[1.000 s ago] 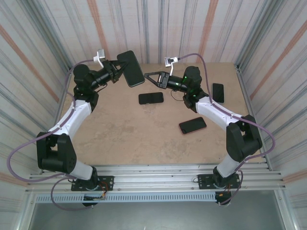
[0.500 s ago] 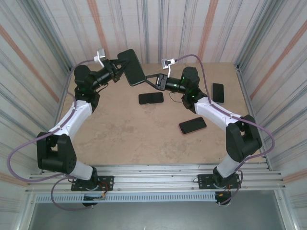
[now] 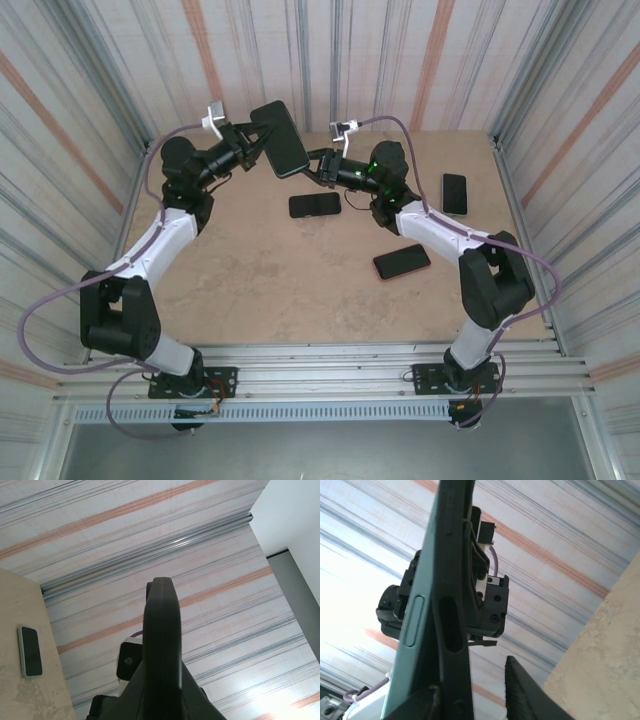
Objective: Take the phone out of the phone case
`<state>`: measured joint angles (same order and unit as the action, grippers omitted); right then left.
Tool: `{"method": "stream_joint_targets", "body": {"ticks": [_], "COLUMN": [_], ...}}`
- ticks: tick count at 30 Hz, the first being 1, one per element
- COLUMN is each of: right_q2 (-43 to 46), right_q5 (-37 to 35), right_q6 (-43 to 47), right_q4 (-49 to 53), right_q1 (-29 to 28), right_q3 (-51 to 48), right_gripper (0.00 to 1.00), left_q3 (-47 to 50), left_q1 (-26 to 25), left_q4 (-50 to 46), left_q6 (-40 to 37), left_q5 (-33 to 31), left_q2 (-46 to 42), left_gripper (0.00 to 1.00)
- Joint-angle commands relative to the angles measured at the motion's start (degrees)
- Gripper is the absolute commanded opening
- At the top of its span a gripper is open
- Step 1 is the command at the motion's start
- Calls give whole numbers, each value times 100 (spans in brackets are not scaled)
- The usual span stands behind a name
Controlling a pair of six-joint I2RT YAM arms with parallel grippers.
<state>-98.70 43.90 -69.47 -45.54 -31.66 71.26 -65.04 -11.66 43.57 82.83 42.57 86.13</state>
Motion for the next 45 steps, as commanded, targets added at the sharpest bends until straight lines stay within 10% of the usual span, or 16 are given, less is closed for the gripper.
{"method": "stream_joint_targets", "body": {"ticks": [1, 10, 24, 45], "right_q2": [-3, 51, 59, -680], "right_q5": [-68, -339, -1444, -2861], "right_q6": [-404, -618, -711, -137], "right_q4": [-439, -515, -928, -2067], "right_q1": [-95, -68, -60, -130], "right_q3": [204, -78, -560, -348], "right_gripper": [20, 1, 0, 0], "left_q3": [-171, -82, 162, 1044], "left_q1": [-53, -47, -55, -811], "left_q4": [266, -51, -931, -1372], "left_q6": [29, -6, 203, 1095], "left_q5": [-56, -150, -571, -1739], "left_q2": [144, 225, 43, -1085], "left_gripper": [6, 27, 69, 67]}}
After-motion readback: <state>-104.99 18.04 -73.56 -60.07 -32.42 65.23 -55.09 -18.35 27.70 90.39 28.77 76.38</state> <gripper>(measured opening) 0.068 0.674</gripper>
